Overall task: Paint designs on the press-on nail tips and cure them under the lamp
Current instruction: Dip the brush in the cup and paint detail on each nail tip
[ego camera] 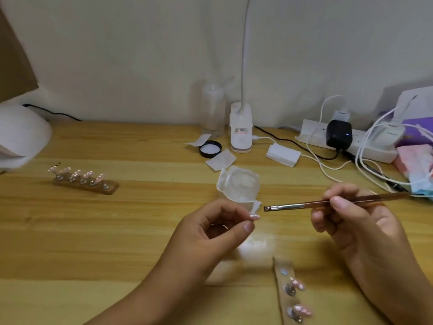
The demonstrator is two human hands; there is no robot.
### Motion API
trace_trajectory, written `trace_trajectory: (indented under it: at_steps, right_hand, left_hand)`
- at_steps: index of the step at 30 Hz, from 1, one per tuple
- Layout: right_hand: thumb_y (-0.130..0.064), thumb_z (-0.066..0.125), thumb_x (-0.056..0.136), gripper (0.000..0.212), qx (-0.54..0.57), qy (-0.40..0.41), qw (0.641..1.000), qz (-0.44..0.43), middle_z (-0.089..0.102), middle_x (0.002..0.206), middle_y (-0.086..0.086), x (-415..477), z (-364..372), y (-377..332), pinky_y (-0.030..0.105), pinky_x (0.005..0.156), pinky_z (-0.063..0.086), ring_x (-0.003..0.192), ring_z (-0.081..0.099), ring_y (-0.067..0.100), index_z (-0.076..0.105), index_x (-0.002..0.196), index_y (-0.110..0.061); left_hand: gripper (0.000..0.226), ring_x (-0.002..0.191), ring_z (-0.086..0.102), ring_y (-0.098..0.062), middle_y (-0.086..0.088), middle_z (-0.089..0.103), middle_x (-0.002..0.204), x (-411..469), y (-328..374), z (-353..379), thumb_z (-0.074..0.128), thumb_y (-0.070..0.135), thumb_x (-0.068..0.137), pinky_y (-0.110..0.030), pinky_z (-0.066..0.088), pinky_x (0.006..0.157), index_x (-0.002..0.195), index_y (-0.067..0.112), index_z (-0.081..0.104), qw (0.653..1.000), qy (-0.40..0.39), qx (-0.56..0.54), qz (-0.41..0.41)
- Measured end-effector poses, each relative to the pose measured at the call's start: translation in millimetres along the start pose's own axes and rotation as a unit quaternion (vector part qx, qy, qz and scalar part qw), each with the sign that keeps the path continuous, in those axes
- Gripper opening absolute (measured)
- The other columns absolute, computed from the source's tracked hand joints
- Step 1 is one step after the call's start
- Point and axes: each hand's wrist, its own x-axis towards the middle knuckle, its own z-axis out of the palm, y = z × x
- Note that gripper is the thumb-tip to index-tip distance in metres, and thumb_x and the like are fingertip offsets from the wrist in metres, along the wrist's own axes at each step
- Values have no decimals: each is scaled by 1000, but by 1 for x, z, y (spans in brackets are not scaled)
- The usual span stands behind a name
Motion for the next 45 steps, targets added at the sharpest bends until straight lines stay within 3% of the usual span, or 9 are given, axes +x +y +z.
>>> trace_trajectory:
  at_steps: [9,14,21,25,28,31,35,41,45]
  right_hand:
    - [-18,59,81,16,-8,-11,1000,2,64,65,3,-3,4,-3,19,60,53,62,63,13,70,74,-27]
    - [-19,61,79,11,-24,-18,999,15,66,67,7,-4,4,-3,21,63,54,65,63,16,70,77,-26]
    - [-21,61,78,13,-53,-15,998,8,67,68,11,-4,8,-5,21,65,54,65,63,17,71,75,-29]
    - [-24,69,79,6,-66,-5,998,-7,68,71,7,-4,8,-4,20,67,54,67,64,15,71,78,-30]
    - [-24,61,79,12,-60,8,998,-11,69,72,3,-3,5,-2,19,67,54,68,65,13,72,79,-29]
    - [-33,70,78,6,-26,15,999,-12,69,72,-3,-3,5,-4,18,64,54,66,65,10,74,80,-29]
    - [-56,86,59,39,-12,2,1000,10,68,71,1,-3,5,-6,21,64,55,65,65,14,74,81,-26]
    - [-57,86,59,41,-12,-14,1000,12,68,70,6,-3,5,-5,21,64,55,66,66,17,73,82,-25]
    - [-56,86,60,39,-15,-29,999,17,67,67,6,-3,7,-5,22,62,55,64,65,17,71,79,-25]
  left_hand:
    - [21,77,58,-6,-9,69,91,-3,3,-1,74,44,67,-13,45,68,83,30,74,1000,-4,7,-9]
    - [7,72,56,-1,8,66,77,-2,4,1,75,27,73,-10,44,66,79,28,75,1000,1,-5,-17]
    - [5,71,57,-1,10,68,77,-2,7,1,73,26,73,-9,44,65,77,29,74,1000,-5,-9,-18]
    - [5,76,59,-2,2,71,82,-3,6,2,74,26,73,-10,45,68,77,29,74,1000,-6,-7,-20]
    - [6,76,59,-2,8,72,83,-3,6,2,75,28,74,-10,45,68,80,29,74,1000,-14,-7,-18]
    - [7,77,59,-3,12,72,84,-3,6,1,74,29,76,-9,45,68,82,29,74,1000,-19,0,-20]
    - [20,78,55,-10,3,70,86,-4,4,0,70,45,69,-14,44,69,85,34,75,999,-24,15,-25]
    - [18,79,54,-13,7,69,86,-4,5,1,68,44,71,-15,44,69,85,34,74,998,-42,23,-31]
    - [18,79,52,-16,-5,69,91,-5,7,2,68,45,70,-15,43,68,83,34,74,998,-47,26,-30]
